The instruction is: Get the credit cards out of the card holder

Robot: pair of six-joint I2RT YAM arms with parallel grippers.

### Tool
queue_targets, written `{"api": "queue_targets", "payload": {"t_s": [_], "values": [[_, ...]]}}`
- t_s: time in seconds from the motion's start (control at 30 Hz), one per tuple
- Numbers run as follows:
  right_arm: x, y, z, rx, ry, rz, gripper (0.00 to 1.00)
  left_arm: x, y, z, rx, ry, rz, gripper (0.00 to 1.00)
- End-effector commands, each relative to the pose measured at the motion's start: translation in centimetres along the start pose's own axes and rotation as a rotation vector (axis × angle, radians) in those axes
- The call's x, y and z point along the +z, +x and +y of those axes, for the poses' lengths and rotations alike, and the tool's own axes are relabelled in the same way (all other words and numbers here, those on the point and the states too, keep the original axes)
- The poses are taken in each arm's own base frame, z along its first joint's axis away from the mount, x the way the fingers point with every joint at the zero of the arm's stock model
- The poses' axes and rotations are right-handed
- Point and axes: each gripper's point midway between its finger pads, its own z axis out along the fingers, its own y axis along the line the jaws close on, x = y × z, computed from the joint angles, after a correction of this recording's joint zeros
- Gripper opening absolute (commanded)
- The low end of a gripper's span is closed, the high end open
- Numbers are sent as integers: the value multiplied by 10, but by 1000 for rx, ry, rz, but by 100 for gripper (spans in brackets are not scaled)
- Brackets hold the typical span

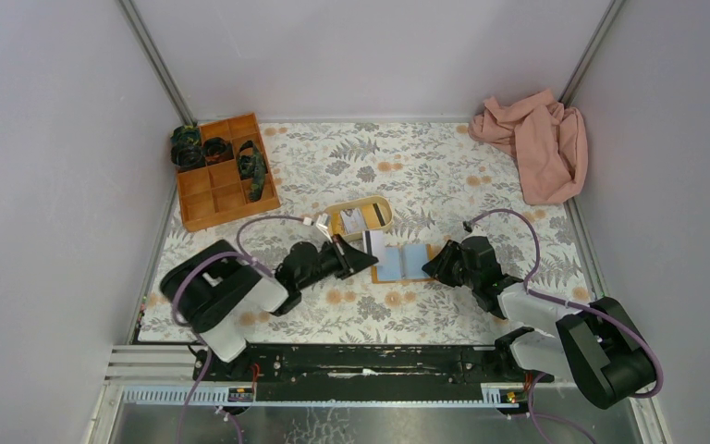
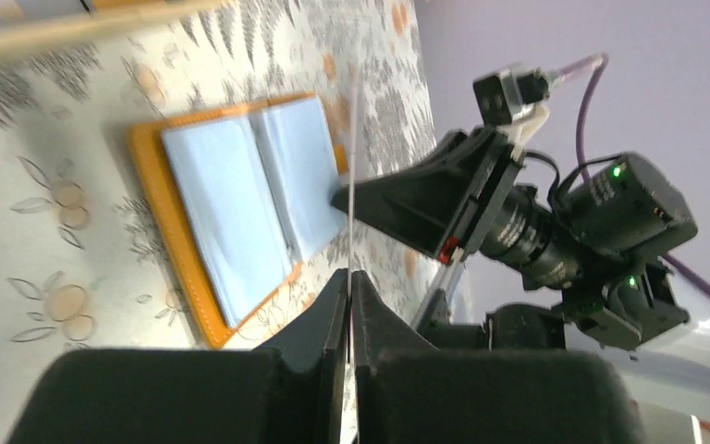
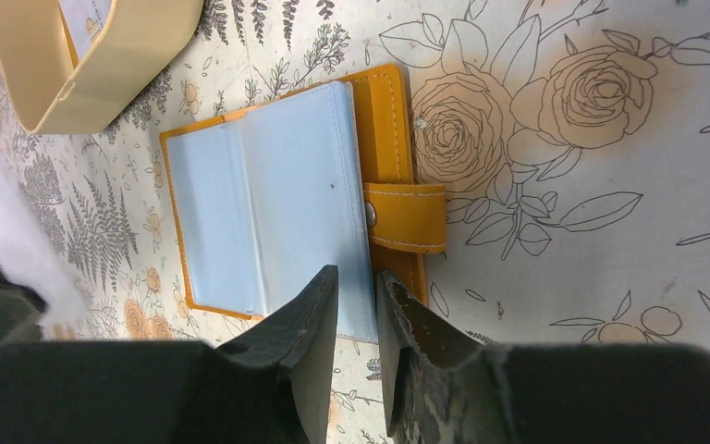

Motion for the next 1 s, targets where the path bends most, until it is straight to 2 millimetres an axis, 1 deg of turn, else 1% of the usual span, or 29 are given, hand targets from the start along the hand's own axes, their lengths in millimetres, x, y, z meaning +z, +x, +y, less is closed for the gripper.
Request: {"api": "queue_targets", "payload": {"t_s": [0.0,0.1,0.17,0.2,0.3,0.43,0.67,0.97], "values": [[0,11,-12,-12,41,46,29,-13,-28,18,95,-187,-57,5],[1,11,-12,-13,38,48,29,-22,-51,22,182,-361,-89,0],[1,11,-11,-13,36,50,29,-29,-69,20,231,-459,-113,0],[1,12,-11,-13,33,51,29,-31,-81,15,247,-493,-132,0],[1,12,-9,-12,26,52,29,-36,-97,13,255,-548,-122,0],[0,12,-9,-13,23,53,29,-33,-106,24,241,-609,-102,0],[0,13,-10,-22,24,55,29,-22,-108,48,207,-659,-101,0],[0,14,-9,-26,18,61,29,-17,-119,59,189,-686,-132,0]]}}
